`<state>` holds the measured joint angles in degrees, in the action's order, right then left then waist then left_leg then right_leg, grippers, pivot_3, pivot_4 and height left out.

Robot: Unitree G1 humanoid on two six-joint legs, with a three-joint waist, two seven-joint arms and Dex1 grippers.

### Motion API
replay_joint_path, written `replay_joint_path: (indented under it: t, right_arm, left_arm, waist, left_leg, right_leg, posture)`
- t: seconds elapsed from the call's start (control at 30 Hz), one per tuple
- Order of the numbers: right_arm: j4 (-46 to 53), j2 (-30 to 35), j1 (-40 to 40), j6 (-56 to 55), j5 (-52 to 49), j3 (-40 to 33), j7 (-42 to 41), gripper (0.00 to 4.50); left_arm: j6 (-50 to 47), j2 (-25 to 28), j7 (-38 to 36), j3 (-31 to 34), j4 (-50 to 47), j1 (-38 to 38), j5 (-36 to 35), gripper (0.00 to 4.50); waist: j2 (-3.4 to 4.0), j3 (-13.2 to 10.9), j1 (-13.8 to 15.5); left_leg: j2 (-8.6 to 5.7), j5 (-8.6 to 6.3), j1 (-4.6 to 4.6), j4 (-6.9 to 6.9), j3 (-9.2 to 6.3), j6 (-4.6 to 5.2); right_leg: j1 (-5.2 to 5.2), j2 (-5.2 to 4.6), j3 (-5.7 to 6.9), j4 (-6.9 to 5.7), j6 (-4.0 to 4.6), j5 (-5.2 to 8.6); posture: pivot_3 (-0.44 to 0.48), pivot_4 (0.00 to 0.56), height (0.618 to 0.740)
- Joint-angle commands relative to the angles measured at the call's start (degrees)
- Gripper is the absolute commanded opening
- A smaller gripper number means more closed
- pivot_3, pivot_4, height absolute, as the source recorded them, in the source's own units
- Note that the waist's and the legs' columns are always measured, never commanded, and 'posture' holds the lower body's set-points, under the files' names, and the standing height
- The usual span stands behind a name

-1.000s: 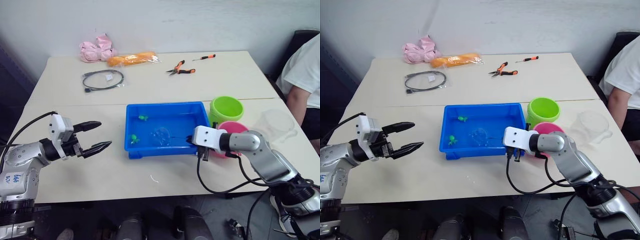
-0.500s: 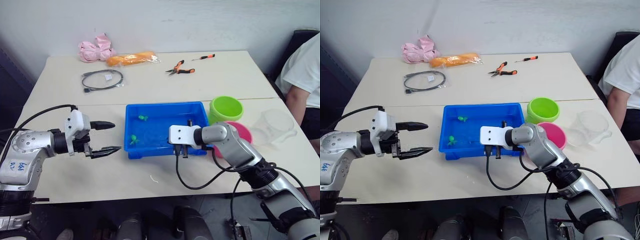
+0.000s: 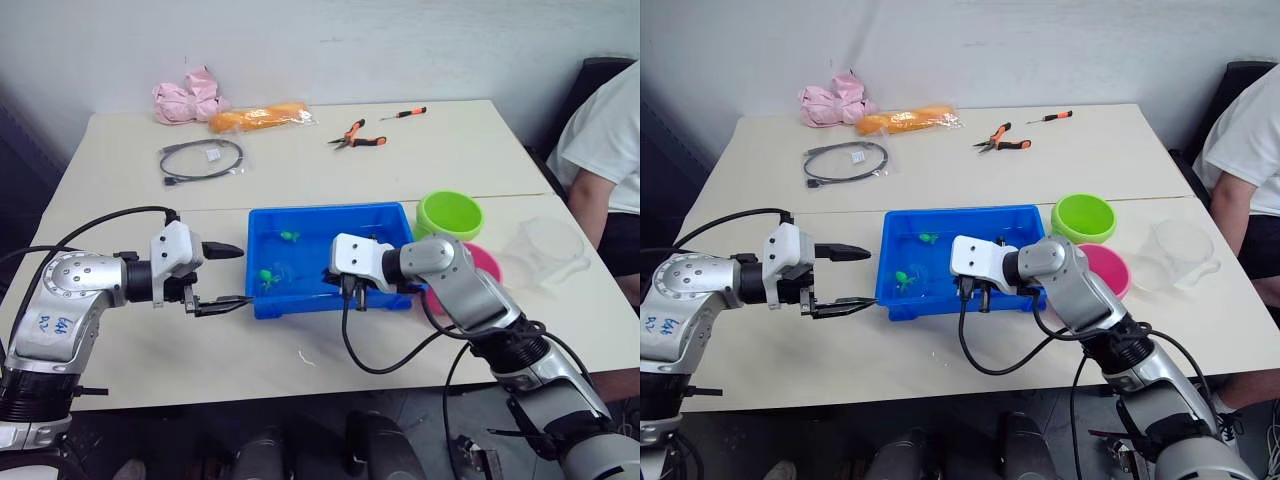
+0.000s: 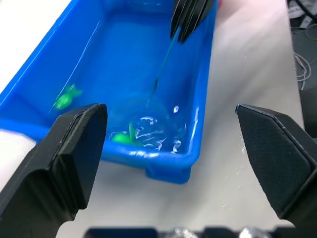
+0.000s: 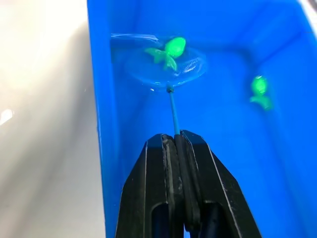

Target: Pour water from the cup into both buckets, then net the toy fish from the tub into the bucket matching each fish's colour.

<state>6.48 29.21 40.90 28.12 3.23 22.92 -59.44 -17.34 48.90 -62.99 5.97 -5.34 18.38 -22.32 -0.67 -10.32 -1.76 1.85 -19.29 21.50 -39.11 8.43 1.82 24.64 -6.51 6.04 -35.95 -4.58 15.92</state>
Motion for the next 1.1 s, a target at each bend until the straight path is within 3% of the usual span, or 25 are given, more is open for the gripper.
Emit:
replay_joint_path:
  t: [0.03,0.3,0.53,0.7,1.1]
  right_arm:
    - [4.21,1.54,-1.18,0.01,-2.57,-3.50,-0.36,0.00]
    - [12.42,8.92,-7.89,5.60,-10.71,-13.02,-2.11,0.00]
    - [20.16,12.84,-18.54,9.29,-17.14,-23.89,1.45,0.00]
    - [20.48,12.68,-23.69,10.45,-20.61,-32.06,5.61,0.00]
    - [17.97,21.93,-32.15,7.55,-23.86,-50.97,6.25,0.00]
  left_arm:
    - [0.73,-0.57,1.02,2.72,0.47,-0.15,-1.16,4.44]
    - [0.26,-3.84,0.95,4.62,1.39,0.08,-5.07,4.44]
    - [1.68,-6.85,0.60,2.03,3.14,3.47,-4.41,4.44]
    - [3.51,-11.44,1.09,-1.39,5.45,7.30,-3.06,4.44]
    - [8.14,-21.94,2.16,-3.97,13.98,18.84,-2.82,4.44]
  waist:
    - [0.00,0.00,0.02]
    - [0.00,0.00,0.35]
    - [-0.01,0.00,0.36]
    - [-0.02,0.00,0.42]
    - [-0.03,0.00,1.93]
  left_leg:
    - [0.00,0.00,0.01,0.00,0.00,0.00]
    - [-0.04,-0.01,0.01,0.00,-0.03,0.02]
    - [-0.05,-0.01,-0.01,0.00,-0.03,0.03]
    - [-0.08,-0.01,-0.01,0.00,-0.02,0.04]
    - [-0.17,0.05,-0.04,-0.04,0.01,0.15]
  right_leg:
    - [0.00,0.00,0.00,0.01,0.00,0.00]
    - [-0.02,-0.06,-0.01,0.01,0.00,0.00]
    - [-0.05,-0.05,0.01,0.02,-0.01,-0.01]
    - [-0.07,-0.03,0.03,0.03,-0.03,-0.02]
    - [-0.10,0.08,0.00,0.21,-0.11,-0.06]
  posture:
    - [0.000,0.150,0.740]
    - [0.000,0.150,0.740]
    - [0.000,0.150,0.740]
    - [0.000,0.150,0.740]
    - [0.000,0.150,0.740]
